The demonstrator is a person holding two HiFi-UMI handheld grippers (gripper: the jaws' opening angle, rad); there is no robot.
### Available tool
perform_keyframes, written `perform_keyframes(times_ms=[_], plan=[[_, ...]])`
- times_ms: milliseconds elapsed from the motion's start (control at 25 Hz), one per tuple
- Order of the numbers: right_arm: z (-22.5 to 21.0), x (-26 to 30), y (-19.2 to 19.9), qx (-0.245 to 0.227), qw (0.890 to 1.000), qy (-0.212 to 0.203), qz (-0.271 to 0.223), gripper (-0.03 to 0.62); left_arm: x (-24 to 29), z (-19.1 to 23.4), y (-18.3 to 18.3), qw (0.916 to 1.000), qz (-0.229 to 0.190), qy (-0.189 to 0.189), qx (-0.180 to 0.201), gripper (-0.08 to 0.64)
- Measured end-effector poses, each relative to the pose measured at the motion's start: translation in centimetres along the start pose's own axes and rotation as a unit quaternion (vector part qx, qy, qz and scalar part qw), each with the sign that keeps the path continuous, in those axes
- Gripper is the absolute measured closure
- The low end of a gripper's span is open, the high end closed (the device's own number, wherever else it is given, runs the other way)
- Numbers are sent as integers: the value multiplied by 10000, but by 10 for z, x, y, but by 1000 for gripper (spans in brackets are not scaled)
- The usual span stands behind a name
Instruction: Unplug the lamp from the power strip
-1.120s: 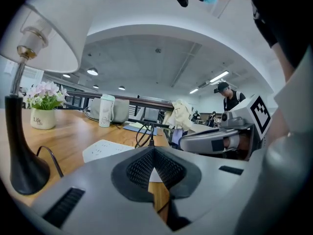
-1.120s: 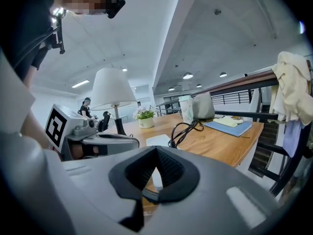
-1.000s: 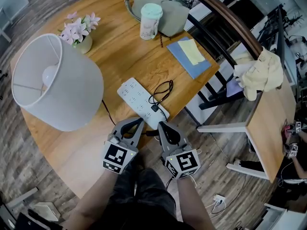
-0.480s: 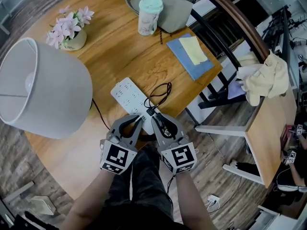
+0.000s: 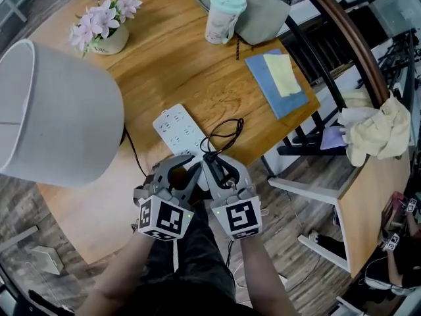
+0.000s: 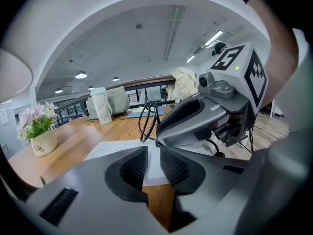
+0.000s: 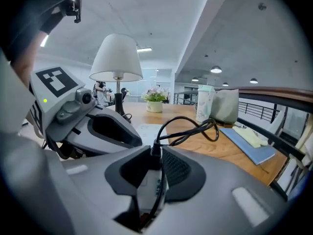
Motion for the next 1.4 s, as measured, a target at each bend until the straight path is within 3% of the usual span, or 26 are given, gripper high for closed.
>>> perform_keyframes(times_ms=[40,80,480,880,960,1120,1400], plan=[[0,0,0,-54,10000,-38,11,511,1,1,0,10000,-11,-54,-23,497],[1,1,0,-105,9999,-79,32,511,2,2,-1,9999,-24,-84,-66,560],[1,5,3,224,9968,-608,462,517,5,2,-1,9994,-1,-110,-323,565],[8,0,3,-531,9981,-191,257,526,6,1,-1,9987,173,-169,-457,566],[6,0,2,-376,9989,-220,167,526,6,1,-1,9987,181,-180,-446,566],[-8,-5,3,788,9957,-482,-58,526,6,2,-1,9986,173,-176,-467,566],[0,-4,-2,364,9983,-463,-2,526,7,2,0,9984,180,-203,-490,566]])
Point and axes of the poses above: the fingertips, and each gripper's own axes: x forward along the fingers, z to its left, y out of its underside, the point moved 1 cm from there along -x, backward along the fingers, and after that the axes turned 4 degrees about z, right-handed, at the moved point
